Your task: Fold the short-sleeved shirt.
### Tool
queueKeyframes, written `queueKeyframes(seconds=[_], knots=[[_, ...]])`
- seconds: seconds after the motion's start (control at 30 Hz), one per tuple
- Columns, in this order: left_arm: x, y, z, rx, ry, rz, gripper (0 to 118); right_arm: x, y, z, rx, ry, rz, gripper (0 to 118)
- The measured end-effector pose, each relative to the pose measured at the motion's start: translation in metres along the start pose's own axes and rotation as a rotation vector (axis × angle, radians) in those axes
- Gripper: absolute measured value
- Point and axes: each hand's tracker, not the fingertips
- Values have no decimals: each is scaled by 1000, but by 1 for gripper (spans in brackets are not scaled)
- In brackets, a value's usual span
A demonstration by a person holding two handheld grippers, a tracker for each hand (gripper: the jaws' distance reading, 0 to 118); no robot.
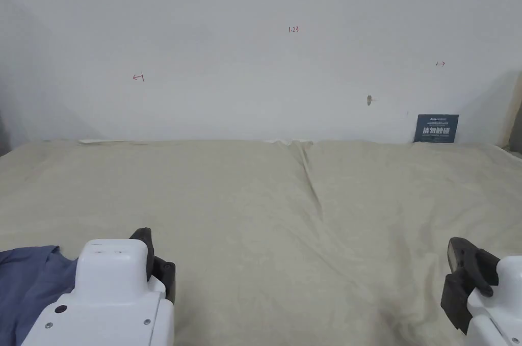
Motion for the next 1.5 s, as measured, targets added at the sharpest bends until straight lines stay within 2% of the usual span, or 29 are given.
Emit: queueKeyframes(seconds=[0.17, 0.43, 0.57, 0.7, 0.8, 0.93, 1.07, 1.17, 1.27, 1.33, 1.43, 1.5], knots=[[4, 1, -5, 11, 4, -11, 0, 4, 6, 7, 23, -13, 15, 0], [-2, 7, 3, 53, 2, -28, 0, 11, 11, 9, 15, -31, -20, 0], [-21, 8, 13, 93, 78, -40, 0, -3, 11, 8, 7, -35, -12, 0], [-68, 9, 30, 59, 195, -42, 0, -54, 13, 1, 10, 108, 34, 0], [-118, 13, 56, 11, 343, -35, 0, -108, 20, -4, 21, 275, -2, 0], [-171, 16, 101, 31, 510, -10, 0, -169, 29, 0, 24, 431, -55, 0], [-198, 14, 123, 20, 572, 2, 0, -203, 34, 7, 41, 524, -33, 0], [-205, 10, 124, 24, 588, -12, 0, -212, 35, 6, 43, 528, -14, 0], [-213, 7, 109, -13, 566, -6, 0, -209, 37, 4, 30, 528, -9, 0], [-227, 9, 82, -106, 489, 4, 0, -203, 39, 2, 5, 522, -13, 0], [-260, 4, 3, -400, 324, 6, 0, -197, 42, 1, -35, 518, -15, 0], [-285, -14, -54, -626, 197, 81, 0, -193, 40, -1, -60, 507, 3, 0]])
